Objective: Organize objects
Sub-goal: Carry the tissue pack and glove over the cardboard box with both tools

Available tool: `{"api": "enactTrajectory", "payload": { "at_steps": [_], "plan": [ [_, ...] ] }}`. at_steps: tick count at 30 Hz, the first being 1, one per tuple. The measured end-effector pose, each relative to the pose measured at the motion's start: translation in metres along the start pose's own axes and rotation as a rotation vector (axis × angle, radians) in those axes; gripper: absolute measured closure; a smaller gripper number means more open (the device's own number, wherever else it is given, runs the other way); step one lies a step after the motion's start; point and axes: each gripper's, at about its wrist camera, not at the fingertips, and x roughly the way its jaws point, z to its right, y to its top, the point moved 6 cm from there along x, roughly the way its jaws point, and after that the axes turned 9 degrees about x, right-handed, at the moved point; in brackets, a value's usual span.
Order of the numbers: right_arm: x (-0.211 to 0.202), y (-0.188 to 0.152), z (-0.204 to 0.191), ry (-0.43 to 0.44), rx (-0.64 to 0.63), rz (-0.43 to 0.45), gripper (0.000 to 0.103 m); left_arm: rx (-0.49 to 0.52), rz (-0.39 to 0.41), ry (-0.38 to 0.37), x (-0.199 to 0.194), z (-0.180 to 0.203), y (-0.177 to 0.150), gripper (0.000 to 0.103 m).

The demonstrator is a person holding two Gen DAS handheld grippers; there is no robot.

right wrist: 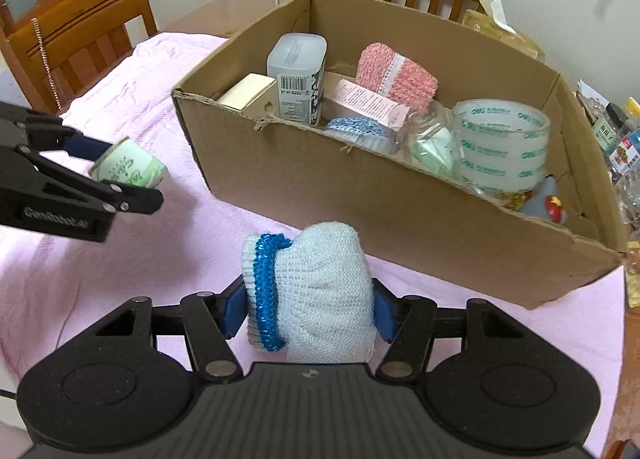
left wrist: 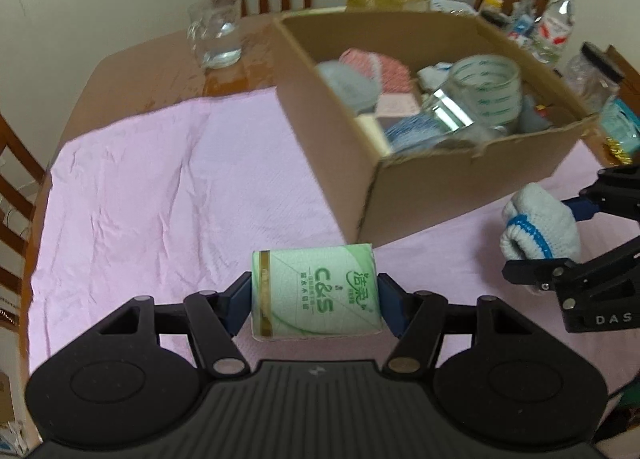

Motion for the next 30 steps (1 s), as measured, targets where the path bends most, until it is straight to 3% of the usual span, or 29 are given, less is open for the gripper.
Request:
{"api": "enactTrajectory", "payload": {
  "at_steps": [8,14,23,30],
  "plan": [
    [-0.045,0.003,0.008,-0.003,-0.020,0.038,0.037,0.019,0.106,-0.033,-0.040,0.012,0.043,0.039],
    [-0.080,0.022,0.017,-0.017,-0.048,0.119,0.037,0.075,0.184,-0.025,-0.050,0.022,0.093,0.039],
    [-0.092,0.064,0.047,-0.076,-0.050,0.201,0.037,0.115,0.227,-0.057,-0.028,0.034,0.160,0.039],
    [-0.079,0.089,0.068,-0.089,-0.036,0.209,0.037,0.108,0.216,-0.066,-0.002,0.033,0.188,0.039]
  ]
}}
